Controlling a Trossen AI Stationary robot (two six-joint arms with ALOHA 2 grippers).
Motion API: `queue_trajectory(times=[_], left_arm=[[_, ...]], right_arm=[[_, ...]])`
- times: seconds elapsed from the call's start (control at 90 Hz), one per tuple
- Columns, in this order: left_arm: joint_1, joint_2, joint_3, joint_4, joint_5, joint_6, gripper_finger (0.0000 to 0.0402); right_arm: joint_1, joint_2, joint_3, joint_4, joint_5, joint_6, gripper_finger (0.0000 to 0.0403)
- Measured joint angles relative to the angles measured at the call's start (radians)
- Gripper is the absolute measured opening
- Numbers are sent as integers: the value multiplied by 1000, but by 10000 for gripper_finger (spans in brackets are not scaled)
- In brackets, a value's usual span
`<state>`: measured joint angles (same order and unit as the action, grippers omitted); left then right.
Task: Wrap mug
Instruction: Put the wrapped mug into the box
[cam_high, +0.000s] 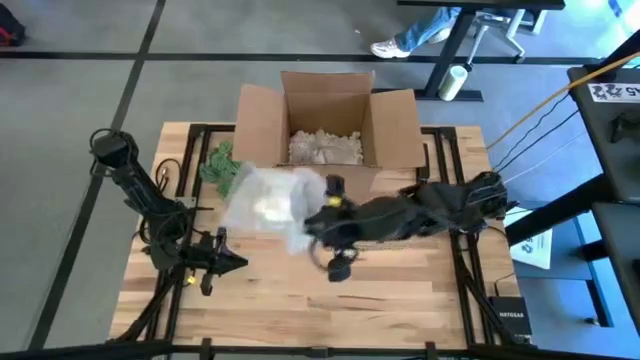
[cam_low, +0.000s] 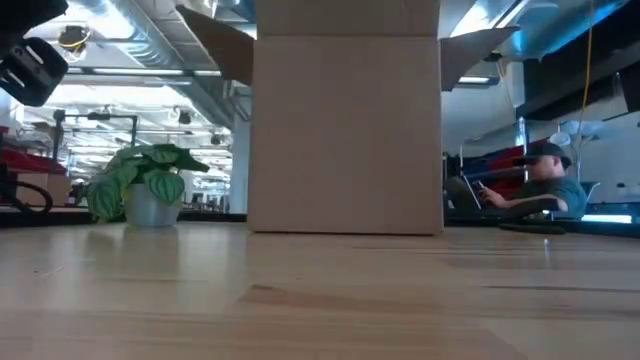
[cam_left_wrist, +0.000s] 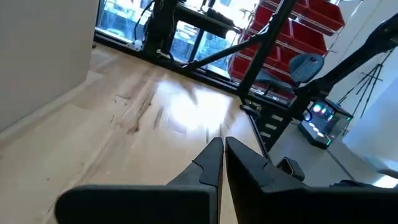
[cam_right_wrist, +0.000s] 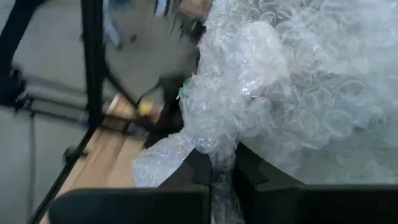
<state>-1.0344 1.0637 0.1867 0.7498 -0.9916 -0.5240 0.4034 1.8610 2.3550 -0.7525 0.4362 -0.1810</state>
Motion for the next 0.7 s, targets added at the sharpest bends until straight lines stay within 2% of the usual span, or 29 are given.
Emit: queue_trajectory(times=[0.211,0.422,0.5,0.7], left_arm=[[0,0,0,-2,0,0,0],[0,0,0,-6,0,8,0],[0,0,0,-6,0,7,0],[0,0,0,-7,0,9,0]], right_arm=[[-55,-54,0,111,88,-132,0],[-216,-57,-1,82,83,-143,0],[-297,-57,-1,50,20,-108,0],[-517,-56,-1,-147,-245,56,0]])
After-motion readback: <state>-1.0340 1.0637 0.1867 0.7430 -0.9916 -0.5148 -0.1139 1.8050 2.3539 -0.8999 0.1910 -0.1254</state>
